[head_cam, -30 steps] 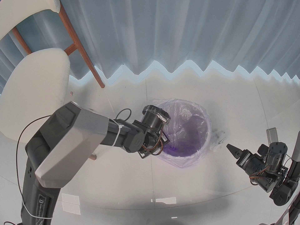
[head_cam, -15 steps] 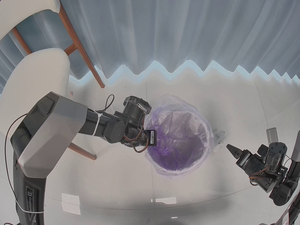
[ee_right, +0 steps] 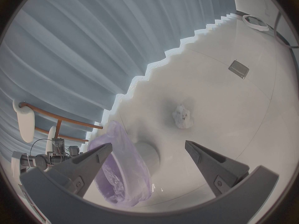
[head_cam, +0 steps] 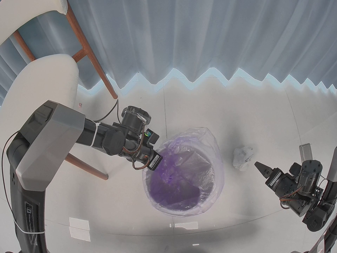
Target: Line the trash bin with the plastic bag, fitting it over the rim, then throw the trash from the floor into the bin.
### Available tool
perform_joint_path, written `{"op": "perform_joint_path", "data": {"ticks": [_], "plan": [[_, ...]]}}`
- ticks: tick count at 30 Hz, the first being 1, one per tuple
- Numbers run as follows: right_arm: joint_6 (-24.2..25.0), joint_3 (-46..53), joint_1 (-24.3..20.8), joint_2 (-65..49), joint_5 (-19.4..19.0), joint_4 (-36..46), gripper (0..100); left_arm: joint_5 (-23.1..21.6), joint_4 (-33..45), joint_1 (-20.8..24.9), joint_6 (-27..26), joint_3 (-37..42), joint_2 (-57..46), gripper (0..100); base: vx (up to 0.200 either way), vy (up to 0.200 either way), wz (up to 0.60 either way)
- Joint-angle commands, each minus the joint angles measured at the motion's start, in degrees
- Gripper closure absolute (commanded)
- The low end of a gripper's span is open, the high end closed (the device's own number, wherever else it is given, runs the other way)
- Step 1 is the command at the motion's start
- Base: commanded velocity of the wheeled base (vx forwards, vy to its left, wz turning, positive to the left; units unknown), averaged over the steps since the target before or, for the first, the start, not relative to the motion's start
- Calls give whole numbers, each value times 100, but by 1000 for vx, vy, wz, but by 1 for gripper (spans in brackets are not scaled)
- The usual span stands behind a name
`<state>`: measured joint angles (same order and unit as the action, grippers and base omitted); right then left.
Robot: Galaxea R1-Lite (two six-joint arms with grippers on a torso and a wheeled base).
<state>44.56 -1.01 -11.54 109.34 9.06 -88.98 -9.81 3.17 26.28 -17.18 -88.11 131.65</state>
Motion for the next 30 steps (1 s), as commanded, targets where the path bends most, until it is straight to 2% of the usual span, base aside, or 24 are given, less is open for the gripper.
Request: {"op": "perform_joint_path", "data": {"ticks": [1, 7, 10, 11, 19, 27, 30], "plan": [[18, 92, 3, 17, 8, -23, 0, -73, -18, -132, -146, -13, 45, 100, 0, 0, 0], [18, 101, 3, 35, 105, -32, 0, 102, -97, -123, -40, 22, 80, 100, 0, 0, 0], [18, 92, 3, 44, 105, -32, 0, 208, -115, -88, 241, 110, 54, 100, 0, 0, 0], [18, 92, -6, 44, 105, -32, 0, 208, -159, -71, 338, 93, 72, 0, 0, 0, 0], [18, 92, 3, 88, 105, -23, 0, 67, -932, -53, 426, 646, -253, 0, 0, 0, 0], [106, 101, 3, 88, 228, 30, 0, -38, -994, -132, 461, 2580, -2398, 0, 0, 0, 0], [176, 101, -6, 88, 237, 56, 0, -82, -1003, -132, 751, 3283, -3409, 0, 0, 0, 0]]}}
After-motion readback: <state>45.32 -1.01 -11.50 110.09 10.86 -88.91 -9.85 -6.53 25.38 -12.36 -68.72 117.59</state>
